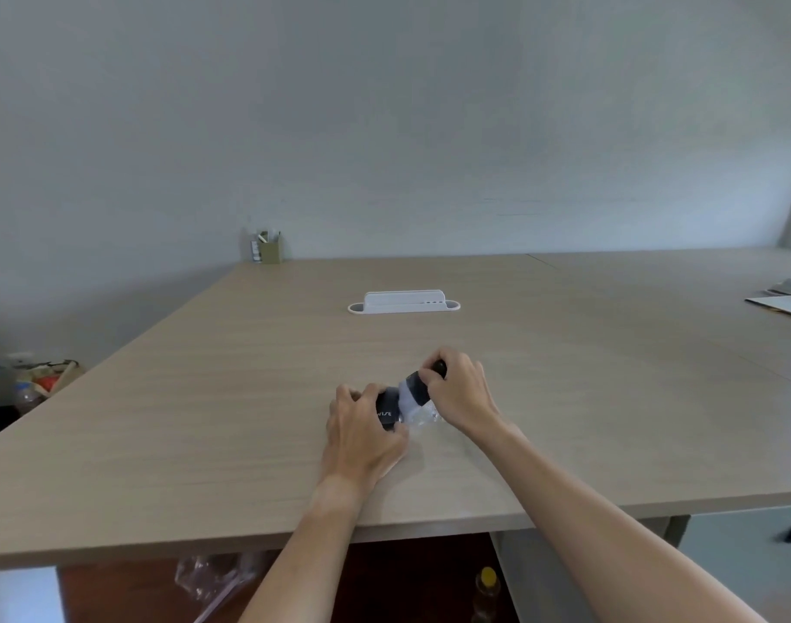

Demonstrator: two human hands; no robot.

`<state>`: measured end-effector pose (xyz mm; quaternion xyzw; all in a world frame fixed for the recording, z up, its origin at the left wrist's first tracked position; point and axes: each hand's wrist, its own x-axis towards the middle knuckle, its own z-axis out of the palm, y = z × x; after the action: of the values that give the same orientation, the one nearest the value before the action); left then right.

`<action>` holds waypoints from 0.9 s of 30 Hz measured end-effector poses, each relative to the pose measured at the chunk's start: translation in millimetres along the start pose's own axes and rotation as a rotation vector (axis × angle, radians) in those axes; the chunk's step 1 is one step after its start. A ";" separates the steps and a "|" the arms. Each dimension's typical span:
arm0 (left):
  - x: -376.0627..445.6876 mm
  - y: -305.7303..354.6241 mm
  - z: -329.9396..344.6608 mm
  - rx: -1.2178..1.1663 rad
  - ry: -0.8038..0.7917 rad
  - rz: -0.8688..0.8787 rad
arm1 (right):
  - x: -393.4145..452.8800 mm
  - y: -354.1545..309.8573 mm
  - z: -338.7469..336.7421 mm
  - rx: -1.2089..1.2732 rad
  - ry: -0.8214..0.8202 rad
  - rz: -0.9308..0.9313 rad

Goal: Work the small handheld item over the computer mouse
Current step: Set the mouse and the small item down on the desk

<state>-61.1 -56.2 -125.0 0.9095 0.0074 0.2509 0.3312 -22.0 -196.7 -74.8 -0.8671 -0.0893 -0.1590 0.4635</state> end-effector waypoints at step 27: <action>1.9 -4.3 2.1 0.048 -0.022 0.034 | -50.0 40.6 -2.3 -0.632 -0.143 -0.247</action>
<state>-57.8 -53.8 -128.2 0.9199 -0.0056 0.2463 0.3052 -56.8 -221.5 -123.1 -0.9594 -0.1720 -0.1726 0.1419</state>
